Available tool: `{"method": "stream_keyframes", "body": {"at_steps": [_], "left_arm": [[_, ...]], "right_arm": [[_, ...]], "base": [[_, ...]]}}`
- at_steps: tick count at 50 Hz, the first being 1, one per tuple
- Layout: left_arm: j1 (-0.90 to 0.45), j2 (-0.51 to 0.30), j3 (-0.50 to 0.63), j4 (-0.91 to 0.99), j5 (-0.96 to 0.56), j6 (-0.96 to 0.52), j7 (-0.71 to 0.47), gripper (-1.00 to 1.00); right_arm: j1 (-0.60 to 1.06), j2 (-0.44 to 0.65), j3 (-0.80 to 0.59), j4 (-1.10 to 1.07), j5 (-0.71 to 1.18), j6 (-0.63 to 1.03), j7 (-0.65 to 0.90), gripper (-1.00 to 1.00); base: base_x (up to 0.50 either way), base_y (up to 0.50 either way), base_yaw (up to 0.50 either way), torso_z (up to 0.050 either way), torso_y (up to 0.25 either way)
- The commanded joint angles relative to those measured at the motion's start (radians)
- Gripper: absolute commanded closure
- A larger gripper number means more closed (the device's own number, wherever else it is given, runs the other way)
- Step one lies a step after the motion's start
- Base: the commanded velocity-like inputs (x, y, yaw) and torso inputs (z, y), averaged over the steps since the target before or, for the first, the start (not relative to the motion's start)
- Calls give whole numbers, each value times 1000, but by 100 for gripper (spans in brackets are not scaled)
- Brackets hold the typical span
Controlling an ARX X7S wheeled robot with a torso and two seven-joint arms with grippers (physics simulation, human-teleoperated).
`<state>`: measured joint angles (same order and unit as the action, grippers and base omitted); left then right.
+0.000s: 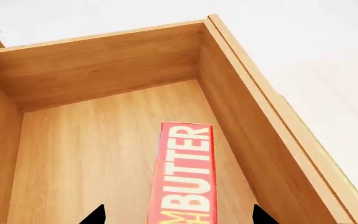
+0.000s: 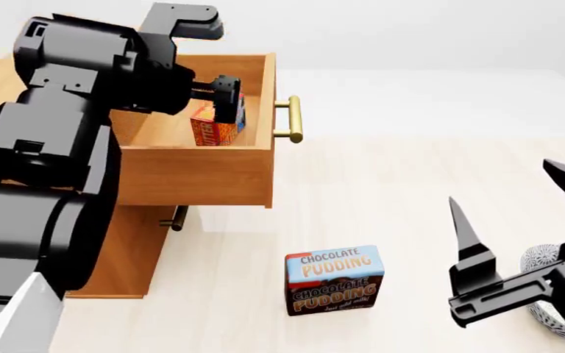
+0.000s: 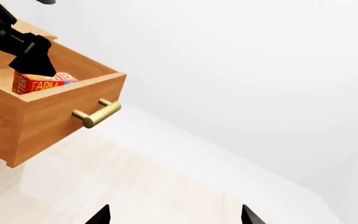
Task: Put the butter at the back in the top drawer of the cabinet and close it.
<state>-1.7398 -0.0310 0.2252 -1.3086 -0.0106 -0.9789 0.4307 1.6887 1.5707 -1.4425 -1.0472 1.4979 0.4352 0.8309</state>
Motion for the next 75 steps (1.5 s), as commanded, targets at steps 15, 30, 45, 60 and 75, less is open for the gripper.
{"method": "stream_keyframes", "body": {"at_steps": [15,30,45,60,75], "left_arm": [[-56,17,-58,566,-59,-391,-136,-100],[-33,29,50,747,-465,-500,-501,-100],[17,29,268,790,-927,-428,-893,-100],[35,30,670,770,-1283,-173,-1082,-100],[-46,31,1253,738,-1587,235,-1145,-100]], "right_arm": [[57,0,76,0,96,59,-1,-100],[76,0,108,0,144,85,6,-100],[89,0,134,0,176,98,10,-100],[76,0,135,0,168,81,21,-100],[55,0,127,0,140,67,14,-100]], "base": [[0,0,0,0,1],[0,0,0,0,0],[0,0,0,0,0],[0,0,0,0,0],[0,0,0,0,0]]}}
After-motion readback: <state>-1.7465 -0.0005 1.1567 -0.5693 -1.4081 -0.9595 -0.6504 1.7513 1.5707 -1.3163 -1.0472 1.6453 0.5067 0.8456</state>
